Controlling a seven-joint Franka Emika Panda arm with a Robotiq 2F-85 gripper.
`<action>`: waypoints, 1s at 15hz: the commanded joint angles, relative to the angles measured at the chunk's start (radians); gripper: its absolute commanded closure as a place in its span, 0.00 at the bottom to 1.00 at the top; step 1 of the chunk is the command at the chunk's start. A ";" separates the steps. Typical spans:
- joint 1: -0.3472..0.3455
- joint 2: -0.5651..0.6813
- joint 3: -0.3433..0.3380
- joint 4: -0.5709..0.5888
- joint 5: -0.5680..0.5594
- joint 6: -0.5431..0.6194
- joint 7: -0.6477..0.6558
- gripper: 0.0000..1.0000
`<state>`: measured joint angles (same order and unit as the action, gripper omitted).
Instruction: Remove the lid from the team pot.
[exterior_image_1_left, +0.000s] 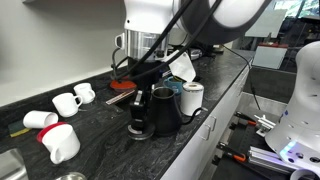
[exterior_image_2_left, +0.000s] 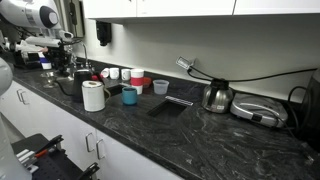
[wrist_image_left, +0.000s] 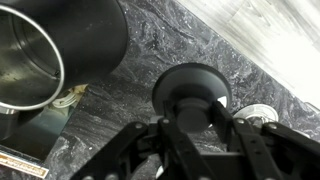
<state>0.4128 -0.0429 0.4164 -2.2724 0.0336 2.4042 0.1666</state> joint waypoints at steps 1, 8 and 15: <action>0.010 0.039 0.008 -0.016 0.004 0.039 -0.057 0.84; 0.022 0.123 0.002 -0.055 -0.103 0.086 -0.038 0.84; 0.032 0.185 -0.020 -0.045 -0.268 0.126 0.002 0.84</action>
<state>0.4329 0.1264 0.4105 -2.3241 -0.1837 2.5037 0.1505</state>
